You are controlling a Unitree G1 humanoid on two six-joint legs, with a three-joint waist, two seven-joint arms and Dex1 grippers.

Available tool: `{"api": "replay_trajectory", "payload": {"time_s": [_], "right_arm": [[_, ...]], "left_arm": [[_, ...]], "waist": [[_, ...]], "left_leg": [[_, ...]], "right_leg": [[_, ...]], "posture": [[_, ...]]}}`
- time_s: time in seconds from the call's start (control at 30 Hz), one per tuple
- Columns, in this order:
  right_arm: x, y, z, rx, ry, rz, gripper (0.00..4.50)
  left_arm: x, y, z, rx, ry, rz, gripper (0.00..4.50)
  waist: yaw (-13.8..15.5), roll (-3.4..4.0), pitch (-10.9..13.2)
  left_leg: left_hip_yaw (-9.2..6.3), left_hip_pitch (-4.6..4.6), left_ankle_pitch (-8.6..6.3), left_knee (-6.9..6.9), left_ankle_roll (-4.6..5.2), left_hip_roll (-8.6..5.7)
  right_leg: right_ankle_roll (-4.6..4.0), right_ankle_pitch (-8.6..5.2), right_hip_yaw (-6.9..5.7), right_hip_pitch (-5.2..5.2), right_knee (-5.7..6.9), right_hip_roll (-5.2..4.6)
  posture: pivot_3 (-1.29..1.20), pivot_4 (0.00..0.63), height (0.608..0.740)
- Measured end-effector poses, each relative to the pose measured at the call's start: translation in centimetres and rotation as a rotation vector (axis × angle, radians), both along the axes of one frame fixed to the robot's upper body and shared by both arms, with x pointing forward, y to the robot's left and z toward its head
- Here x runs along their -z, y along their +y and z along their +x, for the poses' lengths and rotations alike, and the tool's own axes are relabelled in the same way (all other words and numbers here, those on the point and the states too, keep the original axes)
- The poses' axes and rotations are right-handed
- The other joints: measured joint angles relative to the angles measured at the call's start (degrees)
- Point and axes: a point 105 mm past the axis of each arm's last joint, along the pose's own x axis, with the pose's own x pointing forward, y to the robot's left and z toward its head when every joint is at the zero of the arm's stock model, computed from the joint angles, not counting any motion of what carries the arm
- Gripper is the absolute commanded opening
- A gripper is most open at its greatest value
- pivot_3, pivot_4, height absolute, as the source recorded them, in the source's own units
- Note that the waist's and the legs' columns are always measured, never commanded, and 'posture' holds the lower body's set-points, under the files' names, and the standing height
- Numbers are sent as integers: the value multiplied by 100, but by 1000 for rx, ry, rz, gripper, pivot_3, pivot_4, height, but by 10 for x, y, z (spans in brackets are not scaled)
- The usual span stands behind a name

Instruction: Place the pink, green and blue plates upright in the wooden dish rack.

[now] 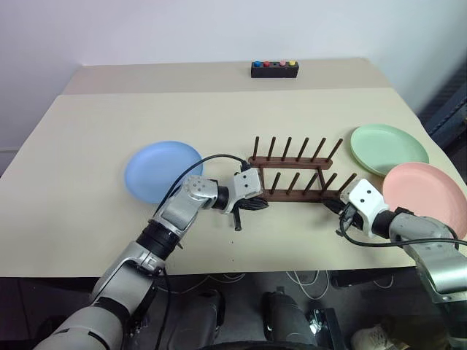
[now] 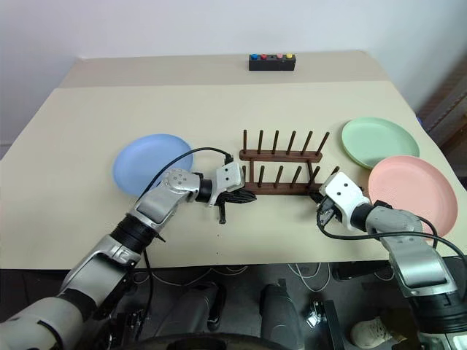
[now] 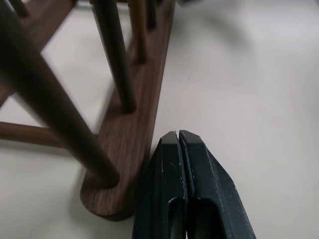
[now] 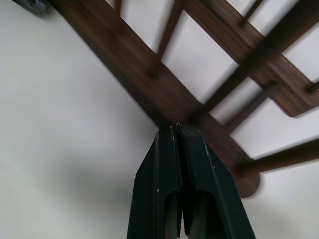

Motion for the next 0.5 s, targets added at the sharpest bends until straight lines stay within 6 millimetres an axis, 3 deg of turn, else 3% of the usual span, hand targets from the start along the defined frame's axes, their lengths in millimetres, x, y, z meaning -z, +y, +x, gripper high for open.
{"api": "replay_trajectory", "payload": {"time_s": [0.27, 0.5], "right_arm": [[-3, -9, 17, 26, -63, -85, 65], [-6, 0, 41, -4, -123, -115, 65]], "left_arm": [[-3, 4, 20, -70, -76, 26, 0], [-12, 9, 44, -169, -126, 20, 0]], "waist": [[6, 0, 0], [-27, 0, 0]], "left_leg": [[0, 0, 1, 2, -1, -2], [0, 0, 2, 7, -3, -1]], "right_leg": [[0, 1, 0, 1, 1, 1], [0, 2, -1, 0, 8, 4]], "posture": [[0, 150, 740], [0, 150, 740]]}}
